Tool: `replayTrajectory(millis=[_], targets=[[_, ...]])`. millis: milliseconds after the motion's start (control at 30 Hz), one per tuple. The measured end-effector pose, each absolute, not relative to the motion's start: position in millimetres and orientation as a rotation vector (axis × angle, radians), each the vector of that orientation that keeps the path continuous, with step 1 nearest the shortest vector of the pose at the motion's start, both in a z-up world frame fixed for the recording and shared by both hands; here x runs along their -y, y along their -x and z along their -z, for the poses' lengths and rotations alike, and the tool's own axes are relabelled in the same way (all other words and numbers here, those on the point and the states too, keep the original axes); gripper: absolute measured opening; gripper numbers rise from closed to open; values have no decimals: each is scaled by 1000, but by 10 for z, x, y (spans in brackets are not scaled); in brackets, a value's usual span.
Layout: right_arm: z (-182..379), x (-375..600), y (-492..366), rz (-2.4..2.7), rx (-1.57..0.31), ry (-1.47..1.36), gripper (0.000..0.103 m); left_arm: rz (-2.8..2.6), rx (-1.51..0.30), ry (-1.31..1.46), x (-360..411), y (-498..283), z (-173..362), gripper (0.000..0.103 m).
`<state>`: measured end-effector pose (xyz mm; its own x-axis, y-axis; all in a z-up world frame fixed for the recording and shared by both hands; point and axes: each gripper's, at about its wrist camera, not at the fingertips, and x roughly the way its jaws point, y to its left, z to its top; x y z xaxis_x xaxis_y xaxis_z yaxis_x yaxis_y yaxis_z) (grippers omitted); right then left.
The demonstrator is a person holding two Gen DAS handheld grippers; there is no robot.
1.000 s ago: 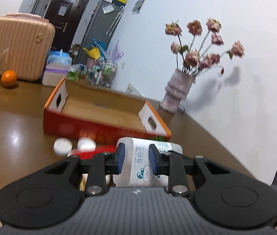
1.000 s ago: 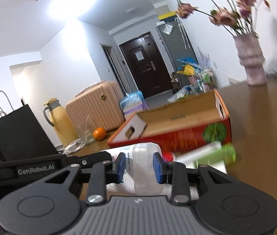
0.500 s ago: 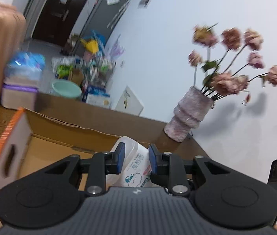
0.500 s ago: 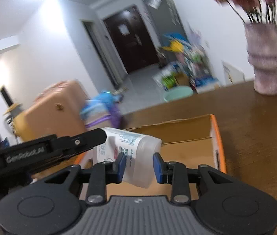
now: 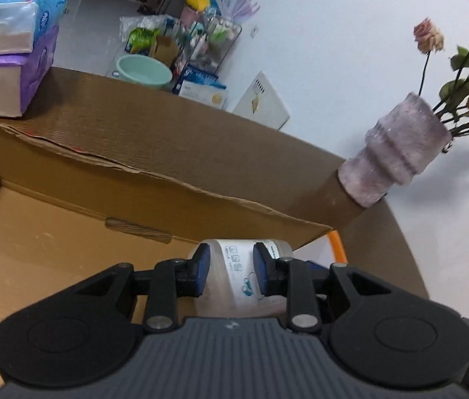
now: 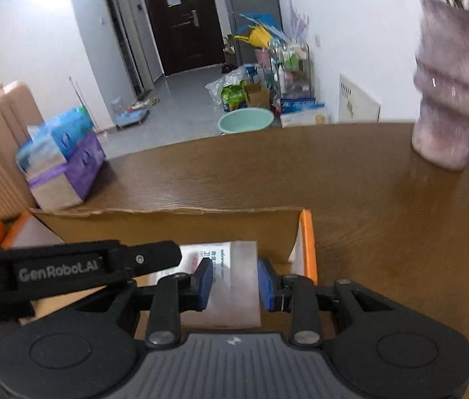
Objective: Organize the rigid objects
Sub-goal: 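Carry the wipe pack into the cardboard box and open the right gripper, then withdraw the right gripper from the box back toward the items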
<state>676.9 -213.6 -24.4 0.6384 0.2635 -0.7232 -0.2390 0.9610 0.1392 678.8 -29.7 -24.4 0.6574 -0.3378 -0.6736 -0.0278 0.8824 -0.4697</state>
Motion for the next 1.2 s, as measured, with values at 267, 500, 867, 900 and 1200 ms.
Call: replayTrajectory(millis=[267,500,867,900,1200], targets=[[-116,2274,-6314,-282,-728,-52,31,120,-733,296,176,-6172,-184,47],[-512,2458,-5328,-290,-561,-7,65,-10,-569,143,29,-5224,-439,71],[-610,2479,-3906,-329,-381,76,81,-92,-367,52,-157,-3664,-561,88],[-588,2477,-3814,-331,-374,73,82,-90,-355,53,-153,-3565,-561,89],[-388,2495,-3123,-346,-360,17,87,-88,-186,-16,-103,-2459,-548,103]])
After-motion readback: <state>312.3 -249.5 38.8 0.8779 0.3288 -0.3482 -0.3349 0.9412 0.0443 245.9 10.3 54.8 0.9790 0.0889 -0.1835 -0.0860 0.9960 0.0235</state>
